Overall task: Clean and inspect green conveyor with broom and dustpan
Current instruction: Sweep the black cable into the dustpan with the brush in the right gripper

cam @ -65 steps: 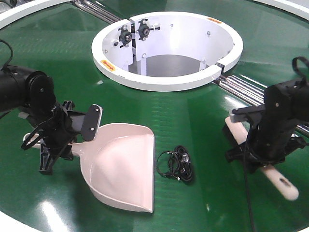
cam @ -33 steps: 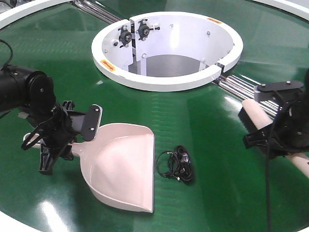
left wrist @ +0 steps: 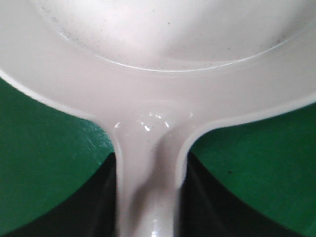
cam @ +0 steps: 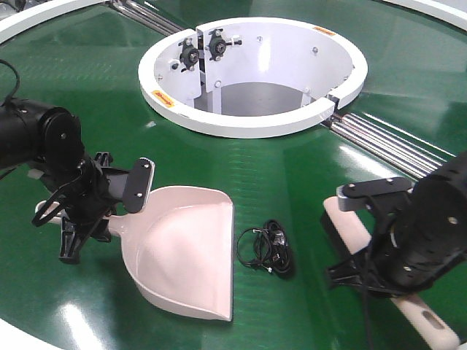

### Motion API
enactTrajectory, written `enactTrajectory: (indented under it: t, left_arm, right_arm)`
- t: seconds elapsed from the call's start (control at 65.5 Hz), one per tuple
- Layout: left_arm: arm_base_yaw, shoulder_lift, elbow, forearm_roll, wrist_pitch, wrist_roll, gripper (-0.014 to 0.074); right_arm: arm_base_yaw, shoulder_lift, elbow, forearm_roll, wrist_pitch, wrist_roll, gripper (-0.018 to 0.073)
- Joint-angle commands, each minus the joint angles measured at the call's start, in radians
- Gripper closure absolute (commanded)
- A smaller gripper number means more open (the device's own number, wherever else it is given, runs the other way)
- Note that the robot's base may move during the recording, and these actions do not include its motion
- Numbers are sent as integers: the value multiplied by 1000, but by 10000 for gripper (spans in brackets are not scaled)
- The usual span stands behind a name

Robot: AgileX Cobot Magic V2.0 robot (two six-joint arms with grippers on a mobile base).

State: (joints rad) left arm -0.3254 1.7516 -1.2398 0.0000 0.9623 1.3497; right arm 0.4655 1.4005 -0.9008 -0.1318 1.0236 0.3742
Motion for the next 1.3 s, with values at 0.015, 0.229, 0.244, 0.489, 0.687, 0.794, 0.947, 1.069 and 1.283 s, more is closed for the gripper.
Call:
enactTrajectory:
  t: [0.015, 0.229, 0.244, 0.489, 0.687, 0.794, 0.947, 1.069, 1.283]
  left_arm:
    - [-11, -44, -27, -12, 14, 8, 603]
    - [-11, -44, -27, -12, 14, 8, 603]
    - [-11, -44, -27, -12, 14, 8, 603]
    - [-11, -44, -27, -12, 14, 8, 603]
    - [-11, -44, -27, -12, 14, 8, 603]
    - [-11, -44, -27, -12, 14, 8, 603]
    - [-11, -44, -27, -12, 14, 8, 603]
    - [-11, -44, -27, -12, 14, 8, 603]
    - [-11, -44, -27, -12, 14, 8, 603]
  right_arm:
    - [9, 42, -70, -13, -33, 13, 566]
    - [9, 187, -173, 74, 1, -37, 566]
    - [9, 192, -180, 88, 3, -41, 566]
    - [9, 315, -263, 384, 4, -228, 565]
    - [93, 389, -361, 518, 11, -321, 565]
    - [160, 445, -451, 517, 29, -321, 565]
    - [226, 520, -593, 516, 85, -321, 565]
    - [250, 553, -679, 504, 103, -318, 565]
    - [236, 542, -722, 474, 70, -316, 565]
